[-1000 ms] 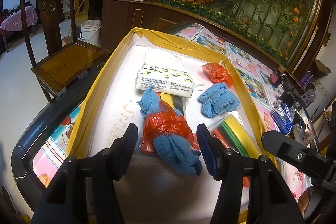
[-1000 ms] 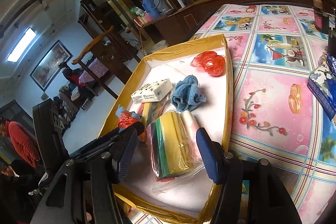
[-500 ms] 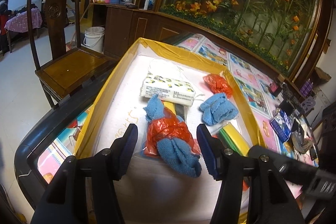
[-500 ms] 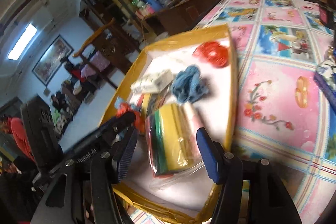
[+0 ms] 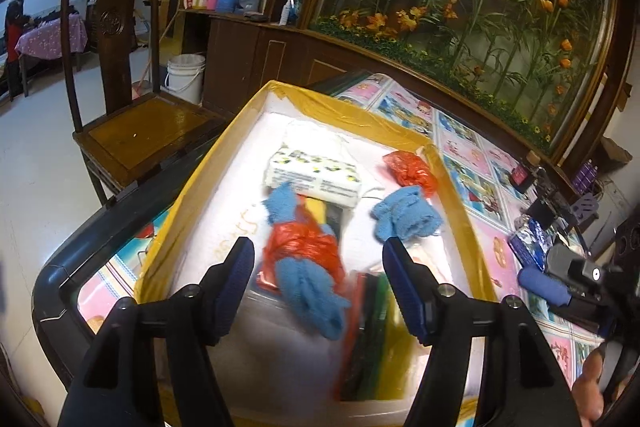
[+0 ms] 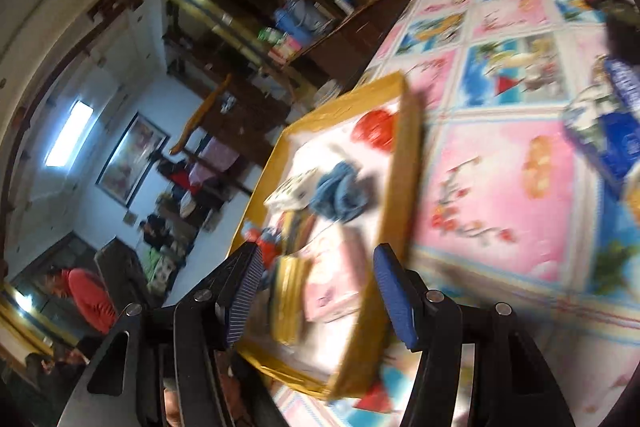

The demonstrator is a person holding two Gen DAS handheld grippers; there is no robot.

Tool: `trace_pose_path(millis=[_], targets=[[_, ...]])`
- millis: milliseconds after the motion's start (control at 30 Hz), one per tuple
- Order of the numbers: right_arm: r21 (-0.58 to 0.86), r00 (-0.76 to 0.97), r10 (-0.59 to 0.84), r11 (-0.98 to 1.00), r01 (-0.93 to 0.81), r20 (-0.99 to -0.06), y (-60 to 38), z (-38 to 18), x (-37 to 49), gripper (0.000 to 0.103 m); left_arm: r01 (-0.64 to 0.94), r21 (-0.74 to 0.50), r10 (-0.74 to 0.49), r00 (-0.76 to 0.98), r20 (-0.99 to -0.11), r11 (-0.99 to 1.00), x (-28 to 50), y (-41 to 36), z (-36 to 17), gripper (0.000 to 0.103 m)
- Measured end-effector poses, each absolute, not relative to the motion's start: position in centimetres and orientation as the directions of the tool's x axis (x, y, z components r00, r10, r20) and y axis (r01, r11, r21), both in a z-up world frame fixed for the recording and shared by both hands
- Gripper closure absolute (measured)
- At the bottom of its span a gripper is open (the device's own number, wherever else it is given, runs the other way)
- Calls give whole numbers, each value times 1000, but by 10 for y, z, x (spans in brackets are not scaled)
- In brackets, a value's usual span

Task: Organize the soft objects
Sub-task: 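Move both tools back toward the remaining items on the table, then grasp the blue floral tissue pack with the left tool while the right tool grasps the brown knitted hat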

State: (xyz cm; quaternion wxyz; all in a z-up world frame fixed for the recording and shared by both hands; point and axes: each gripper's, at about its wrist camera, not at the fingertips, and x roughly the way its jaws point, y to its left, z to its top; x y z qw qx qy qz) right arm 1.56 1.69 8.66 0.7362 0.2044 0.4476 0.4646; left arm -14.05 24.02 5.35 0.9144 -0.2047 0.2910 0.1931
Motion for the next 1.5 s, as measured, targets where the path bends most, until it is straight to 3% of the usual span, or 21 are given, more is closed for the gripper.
trace_pose_path(millis=[367, 500, 733, 1067, 1333, 1433, 1500], targets=[[727, 395, 806, 578, -371, -441, -101, 101, 51, 39, -334, -205, 156, 792, -590, 920, -121, 177, 84, 32], [721, 475, 757, 621, -308, -449, -146, 102, 59, 39, -233, -218, 54, 790, -611, 948, -93, 140, 95, 20], [737, 567, 693, 643, -208, -444, -214, 102, 67, 36, -152, -357, -174, 661, -730, 922, -10, 91, 83, 19], [767, 578, 701, 613, -189, -418, -240, 102, 67, 35, -275, -310, -146, 488, -861, 910, 98, 48, 38, 19], [784, 580, 700, 600, -161, -417, -250, 98, 65, 35, -284, -235, -75, 478, -875, 930, 134, 26, 16, 19], [775, 587, 681, 617, -137, -438, -253, 96, 67, 35, -228, -174, -35, 512, -858, 958, 127, 19, 13, 35], [756, 593, 651, 646, -107, -473, -254, 93, 69, 35, -196, -159, -36, 516, -856, 968, 118, 21, 12, 35]])
